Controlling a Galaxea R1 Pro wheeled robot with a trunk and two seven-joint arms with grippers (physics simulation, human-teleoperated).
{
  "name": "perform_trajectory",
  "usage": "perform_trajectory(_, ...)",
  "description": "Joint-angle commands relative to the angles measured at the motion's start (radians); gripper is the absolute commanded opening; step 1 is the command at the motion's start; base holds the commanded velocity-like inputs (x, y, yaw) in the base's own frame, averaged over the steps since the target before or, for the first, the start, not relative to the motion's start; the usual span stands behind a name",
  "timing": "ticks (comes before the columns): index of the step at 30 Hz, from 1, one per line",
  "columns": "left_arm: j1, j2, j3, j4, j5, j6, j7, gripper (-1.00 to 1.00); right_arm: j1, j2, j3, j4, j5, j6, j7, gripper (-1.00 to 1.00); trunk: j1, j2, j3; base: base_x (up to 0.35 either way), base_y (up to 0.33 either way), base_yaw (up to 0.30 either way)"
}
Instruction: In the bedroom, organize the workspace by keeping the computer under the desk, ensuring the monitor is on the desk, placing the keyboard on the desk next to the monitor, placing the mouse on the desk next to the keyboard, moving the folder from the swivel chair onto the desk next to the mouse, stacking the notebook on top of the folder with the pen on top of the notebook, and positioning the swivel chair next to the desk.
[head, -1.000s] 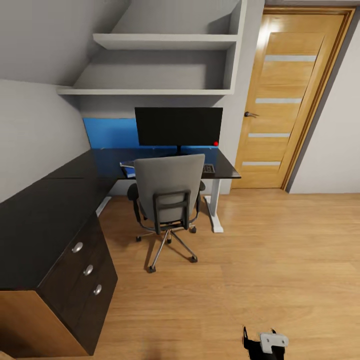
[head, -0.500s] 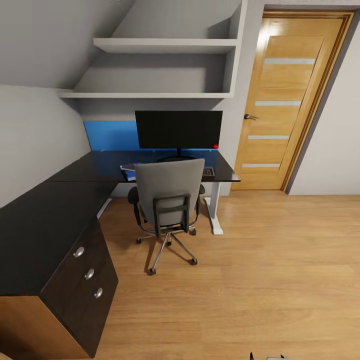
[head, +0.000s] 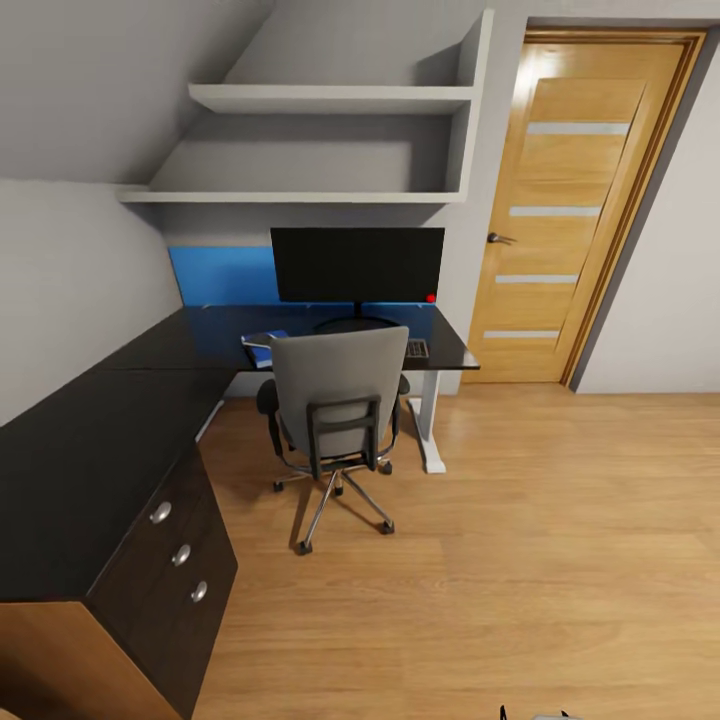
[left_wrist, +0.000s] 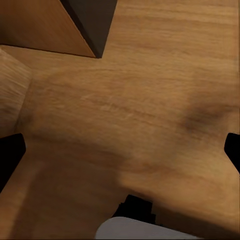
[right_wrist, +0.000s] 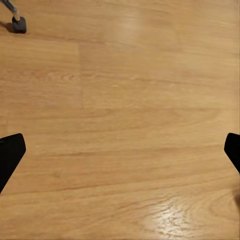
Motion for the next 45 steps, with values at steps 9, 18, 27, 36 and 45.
perform_trajectory(9,0.019,0.000,-0.009,0.000,0.002,-0.002,0.006,1.00,-0.001,0.000,0.008,0.002,0.001,-0.001,-0.008,1.00,-0.035,0.063,0.027,0.000,0.000,0.000)
perform_trajectory(18,0.022,0.000,-0.009,0.000,0.002,-0.002,0.006,1.00,-0.001,0.000,0.008,0.002,0.001,-0.001,-0.008,1.00,-0.069,0.126,0.056,0.000,0.000,0.000)
perform_trajectory(27,0.022,-0.001,-0.009,0.000,0.002,-0.001,0.006,1.00,-0.001,0.000,0.008,0.002,0.001,-0.001,-0.008,1.00,-0.104,0.189,0.084,0.000,0.000,0.000)
perform_trajectory(36,0.022,-0.001,-0.009,0.000,0.002,0.000,0.006,1.00,-0.001,0.000,0.008,0.002,0.001,-0.001,-0.008,1.00,-0.138,0.252,0.112,0.000,0.000,0.000)
perform_trajectory(45,0.022,0.000,-0.009,0.000,0.004,0.002,0.014,1.00,-0.001,0.000,0.008,0.002,0.001,-0.001,-0.007,1.00,-0.173,0.315,0.140,0.000,0.000,0.000)
